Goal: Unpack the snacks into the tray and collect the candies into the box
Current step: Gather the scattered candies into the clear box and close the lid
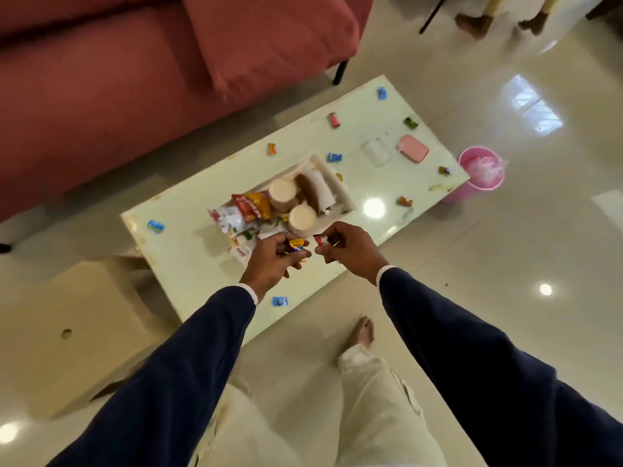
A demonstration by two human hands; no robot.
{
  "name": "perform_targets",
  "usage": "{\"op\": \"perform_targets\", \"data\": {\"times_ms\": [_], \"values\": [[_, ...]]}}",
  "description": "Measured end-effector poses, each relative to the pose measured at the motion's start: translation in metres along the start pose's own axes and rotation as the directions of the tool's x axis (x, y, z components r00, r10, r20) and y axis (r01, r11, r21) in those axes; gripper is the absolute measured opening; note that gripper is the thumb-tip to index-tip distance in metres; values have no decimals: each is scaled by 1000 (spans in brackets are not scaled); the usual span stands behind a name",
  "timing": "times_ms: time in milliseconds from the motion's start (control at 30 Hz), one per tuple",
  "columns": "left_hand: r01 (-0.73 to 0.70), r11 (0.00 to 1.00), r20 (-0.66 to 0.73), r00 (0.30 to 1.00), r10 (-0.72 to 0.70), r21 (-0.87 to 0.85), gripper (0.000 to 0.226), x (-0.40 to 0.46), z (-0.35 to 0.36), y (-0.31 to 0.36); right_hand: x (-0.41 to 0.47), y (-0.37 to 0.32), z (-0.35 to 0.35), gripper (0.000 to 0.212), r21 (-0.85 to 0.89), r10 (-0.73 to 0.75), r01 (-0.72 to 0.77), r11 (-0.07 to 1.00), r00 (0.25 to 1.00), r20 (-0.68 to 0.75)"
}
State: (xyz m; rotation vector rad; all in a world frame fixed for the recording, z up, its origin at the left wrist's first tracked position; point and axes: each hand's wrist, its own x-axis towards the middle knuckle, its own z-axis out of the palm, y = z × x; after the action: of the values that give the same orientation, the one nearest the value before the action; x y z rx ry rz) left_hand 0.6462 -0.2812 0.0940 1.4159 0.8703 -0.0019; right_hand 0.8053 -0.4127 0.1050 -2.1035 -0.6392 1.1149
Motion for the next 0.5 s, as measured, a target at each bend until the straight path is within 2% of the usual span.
{"op": "perform_targets", "data": {"times_ms": [100,300,500], "values": [[-27,999,5,1000,27,43,17,27,71,36,1,34,-74,27,94,-3,9,996,998,-57],[-38,989,44,999,32,146,14,79,187,111,-6,89,-218,15,124,38,-22,992,991,-129],[-46,985,24,999,42,168,18,134,245,146,23,120,-292,21,109,71,-56,992,988,-137]]}}
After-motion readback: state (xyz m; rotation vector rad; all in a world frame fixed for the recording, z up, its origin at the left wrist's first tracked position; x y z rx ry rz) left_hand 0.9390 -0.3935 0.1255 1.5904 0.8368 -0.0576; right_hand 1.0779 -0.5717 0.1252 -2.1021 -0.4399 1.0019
